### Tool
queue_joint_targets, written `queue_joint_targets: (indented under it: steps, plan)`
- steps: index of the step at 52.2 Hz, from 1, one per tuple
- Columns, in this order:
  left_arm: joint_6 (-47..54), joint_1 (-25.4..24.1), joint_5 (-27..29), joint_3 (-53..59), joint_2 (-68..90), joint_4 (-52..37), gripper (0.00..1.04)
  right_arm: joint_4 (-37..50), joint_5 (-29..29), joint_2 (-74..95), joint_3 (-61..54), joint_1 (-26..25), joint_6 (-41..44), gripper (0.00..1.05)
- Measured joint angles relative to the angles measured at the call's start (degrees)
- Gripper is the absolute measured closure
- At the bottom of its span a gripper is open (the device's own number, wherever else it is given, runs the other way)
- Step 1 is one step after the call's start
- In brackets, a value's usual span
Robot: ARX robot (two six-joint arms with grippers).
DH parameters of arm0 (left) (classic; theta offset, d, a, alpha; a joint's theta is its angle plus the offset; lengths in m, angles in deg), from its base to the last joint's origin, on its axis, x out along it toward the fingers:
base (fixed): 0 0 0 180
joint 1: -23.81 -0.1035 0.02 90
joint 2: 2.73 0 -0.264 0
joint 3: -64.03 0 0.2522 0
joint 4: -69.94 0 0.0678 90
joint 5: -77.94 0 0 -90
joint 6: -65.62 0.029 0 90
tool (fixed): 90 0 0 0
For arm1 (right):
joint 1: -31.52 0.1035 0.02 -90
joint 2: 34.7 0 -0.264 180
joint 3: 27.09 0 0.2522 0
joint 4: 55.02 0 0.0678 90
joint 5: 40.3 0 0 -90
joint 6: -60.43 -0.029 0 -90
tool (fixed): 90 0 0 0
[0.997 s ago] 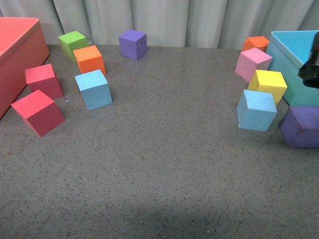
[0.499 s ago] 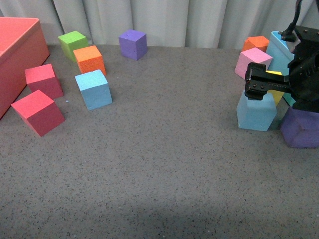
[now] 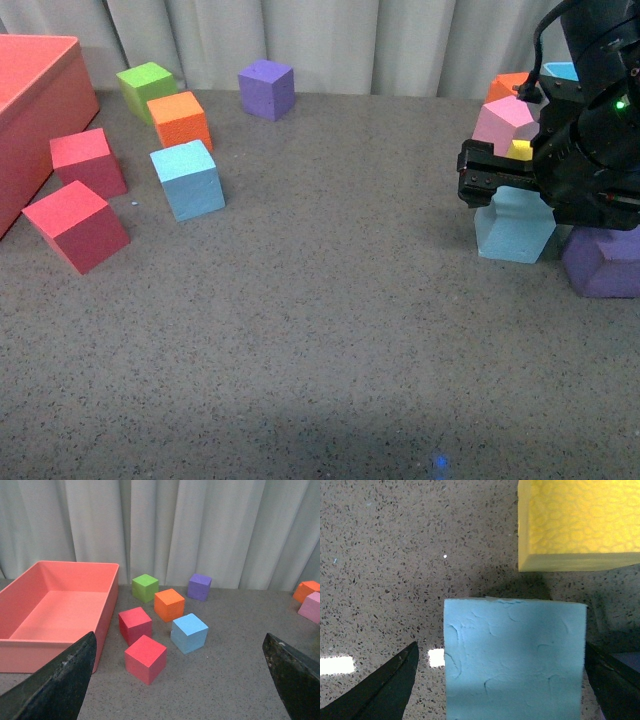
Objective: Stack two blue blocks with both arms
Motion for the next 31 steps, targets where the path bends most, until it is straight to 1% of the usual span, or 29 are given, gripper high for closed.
queue_joint_targets:
  steps: [7, 12, 15, 17, 20, 23, 31]
  plan:
    - [0.0, 0.0, -0.02, 0.0, 0.0, 0.0, 0.07, -1.22, 0.07, 0.96, 1.29, 0.44, 0.0, 0.1]
    - [0.0, 0.0, 0.0, 0.0, 0.0, 0.0, 0.07, -2.29, 0.46, 1.73, 2.29, 0.66, -0.04, 0.21]
    - [0.02, 0.0, -0.02, 0.0, 0.0, 0.0, 0.07, -3.15, 1.14, 2.19, 2.89, 0.79, -0.04, 0.3]
    - [0.0, 0.0, 0.0, 0.0, 0.0, 0.0, 0.07, -3.52, 1.38, 2.32, 3.1, 0.79, -0.02, 0.33]
    - [0.0, 0.0, 0.0, 0.0, 0.0, 0.0, 0.07, -4.2, 1.55, 2.67, 3.63, 0.74, -0.07, 0.42]
    - [0.02, -0.02, 0.0, 0.0, 0.0, 0.0, 0.07, -4.39, 1.36, 2.73, 3.74, 0.66, -0.13, 0.48]
    - [0.0, 0.0, -0.02, 0.0, 0.0, 0.0, 0.07, -4.57, 1.33, 2.56, 3.82, 0.74, -0.26, 0.58]
